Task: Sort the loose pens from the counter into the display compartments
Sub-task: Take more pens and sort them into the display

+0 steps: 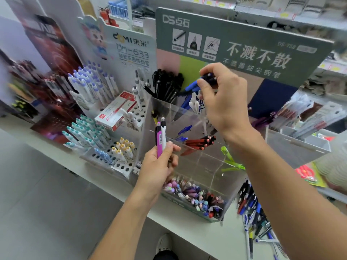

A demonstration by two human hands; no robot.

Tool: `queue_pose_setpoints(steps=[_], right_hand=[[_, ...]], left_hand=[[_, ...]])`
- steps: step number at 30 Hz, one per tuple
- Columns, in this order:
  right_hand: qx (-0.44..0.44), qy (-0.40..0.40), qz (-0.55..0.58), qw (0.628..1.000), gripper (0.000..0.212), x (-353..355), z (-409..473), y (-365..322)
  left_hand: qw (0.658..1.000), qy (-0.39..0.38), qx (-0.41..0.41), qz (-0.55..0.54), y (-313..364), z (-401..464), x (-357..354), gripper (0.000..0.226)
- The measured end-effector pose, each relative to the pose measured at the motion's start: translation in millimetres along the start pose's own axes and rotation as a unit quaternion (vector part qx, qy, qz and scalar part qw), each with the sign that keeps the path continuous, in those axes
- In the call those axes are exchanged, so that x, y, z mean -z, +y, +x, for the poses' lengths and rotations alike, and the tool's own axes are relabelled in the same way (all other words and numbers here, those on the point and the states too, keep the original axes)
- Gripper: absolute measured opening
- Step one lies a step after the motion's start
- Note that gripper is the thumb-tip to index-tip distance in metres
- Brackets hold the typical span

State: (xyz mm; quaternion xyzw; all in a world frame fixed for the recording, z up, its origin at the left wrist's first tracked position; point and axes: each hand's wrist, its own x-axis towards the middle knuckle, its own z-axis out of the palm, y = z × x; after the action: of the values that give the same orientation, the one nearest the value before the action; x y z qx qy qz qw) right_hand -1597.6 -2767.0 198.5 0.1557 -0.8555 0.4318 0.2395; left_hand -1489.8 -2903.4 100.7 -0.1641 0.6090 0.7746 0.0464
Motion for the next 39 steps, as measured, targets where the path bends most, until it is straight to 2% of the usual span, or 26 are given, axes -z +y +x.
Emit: queue_pose_setpoints(steps=[3,6,10,13,15,16,18,20,22,24,26,28,30,33,35,37,39], right_hand=[[-0.039,-0.028,-0.077,0.996,0.011,-21,23,22],[-0.061,-0.088,-0.125,0.986,0.017,-31,41,34],[-0.083,-0.164,-0.148,0.972,0.031,-35,53,25],[-0.058,-0.121,-0.146,0.980,0.031,-19,43,9],[-0.036,-0.053,-0.091,0.994,0.030,1,19,-3],[-0.045,-0.045,-0.050,0.997,0.033,10,3,-6],[-0.121,-0.125,0.042,0.984,0.034,24,-33,-11],[-0.233,-0.222,0.153,0.934,0.023,29,-61,-5],[-0.294,-0.235,0.234,0.896,0.018,33,-79,11],[-0.302,-0.234,0.249,0.890,0.016,42,-89,27],[-0.304,-0.251,0.232,0.889,0.016,55,-98,42],[-0.307,-0.270,0.222,0.885,0.010,66,-107,52],[-0.295,-0.226,0.232,0.899,0.011,74,-113,55],[-0.220,-0.031,0.223,0.949,0.016,85,-102,47],[-0.137,0.059,0.199,0.969,0.014,94,-83,38],[-0.073,0.106,0.136,0.982,0.012,100,-61,33],[-0.048,0.132,0.063,0.988,0.012,102,-43,34]], left_hand=[[1.000,-0.022,0.007,-0.012,-1,-1,3,0.028],[0.999,-0.028,0.014,-0.014,-3,-1,6,0.028],[0.999,-0.036,0.021,-0.009,-1,0,8,0.027],[0.995,-0.080,0.033,-0.053,5,1,12,0.027],[0.980,-0.147,0.052,-0.126,7,1,15,0.035],[0.970,-0.182,0.063,-0.148,7,1,16,0.038],[0.955,-0.245,0.085,-0.147,7,1,16,0.042],[0.941,-0.294,0.121,-0.116,6,1,10,0.042],[0.936,-0.313,0.145,-0.076,4,-1,0,0.040],[0.944,-0.307,0.120,-0.023,-1,-3,-10,0.038],[0.953,-0.287,0.052,0.088,-8,-7,-18,0.030],[0.946,-0.259,0.001,0.195,-16,-11,-26,0.027],[0.960,-0.199,-0.031,0.197,-21,-14,-37,0.025],[0.984,-0.061,-0.095,0.136,-21,-10,-47,0.025],[0.988,-0.033,-0.115,0.099,-13,-5,-48,0.027],[0.988,-0.032,-0.124,0.084,-6,1,-47,0.029],[0.986,-0.005,-0.142,0.089,0,7,-46,0.029]])
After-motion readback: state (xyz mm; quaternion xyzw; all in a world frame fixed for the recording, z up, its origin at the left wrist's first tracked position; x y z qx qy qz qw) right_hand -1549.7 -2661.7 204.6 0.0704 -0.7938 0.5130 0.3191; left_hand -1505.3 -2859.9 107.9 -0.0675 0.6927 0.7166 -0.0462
